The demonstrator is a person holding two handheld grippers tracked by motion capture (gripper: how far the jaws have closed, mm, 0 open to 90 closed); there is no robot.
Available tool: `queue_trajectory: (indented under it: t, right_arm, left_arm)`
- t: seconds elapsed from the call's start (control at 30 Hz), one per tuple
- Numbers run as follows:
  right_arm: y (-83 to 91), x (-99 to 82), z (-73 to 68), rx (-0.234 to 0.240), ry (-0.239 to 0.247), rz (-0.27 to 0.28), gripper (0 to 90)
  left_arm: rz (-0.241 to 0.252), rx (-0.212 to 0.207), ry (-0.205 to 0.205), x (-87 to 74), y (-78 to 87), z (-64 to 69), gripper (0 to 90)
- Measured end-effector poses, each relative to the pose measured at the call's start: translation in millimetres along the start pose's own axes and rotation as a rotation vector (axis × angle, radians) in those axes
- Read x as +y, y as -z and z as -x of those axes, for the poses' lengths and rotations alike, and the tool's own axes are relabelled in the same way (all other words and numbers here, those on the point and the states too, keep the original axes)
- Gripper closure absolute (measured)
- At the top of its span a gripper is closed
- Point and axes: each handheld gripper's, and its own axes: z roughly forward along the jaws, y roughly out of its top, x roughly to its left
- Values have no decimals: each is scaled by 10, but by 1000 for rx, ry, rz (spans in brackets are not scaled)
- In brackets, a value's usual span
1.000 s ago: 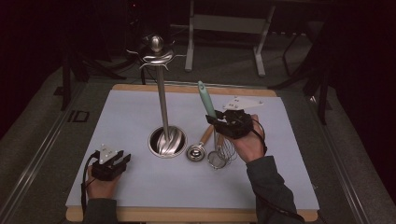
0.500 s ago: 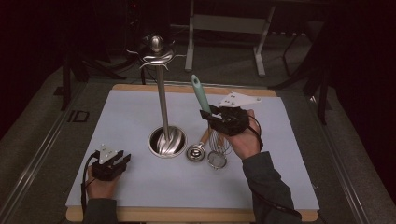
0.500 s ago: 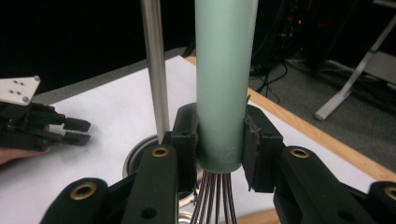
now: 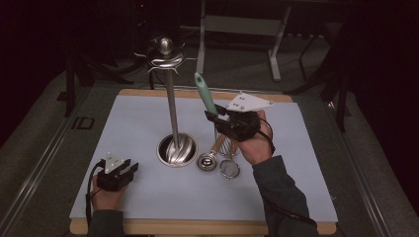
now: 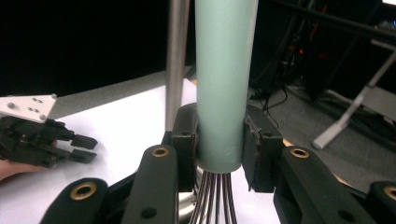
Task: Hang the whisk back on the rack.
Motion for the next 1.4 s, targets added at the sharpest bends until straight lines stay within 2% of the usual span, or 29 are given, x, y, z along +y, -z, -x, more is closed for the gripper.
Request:
queue_trajectory:
  t: [0.4, 0.77, 1.13, 1.4]
  right_arm:
    - [56, 139, -101, 28, 56, 66, 691]
    - [21, 225, -208, 59, 94, 81, 690]
    - [-98, 287, -241, 68, 93, 74, 690]
    - [-198, 263, -199, 45, 69, 66, 688]
  left_arm:
    - [-1, 0, -1, 0, -1, -1, 635]
    - [-1, -1, -2, 0, -1, 0, 635]
    - [0, -2, 0, 0, 0, -1, 634]
    - [0, -3, 0, 0, 0, -2, 634]
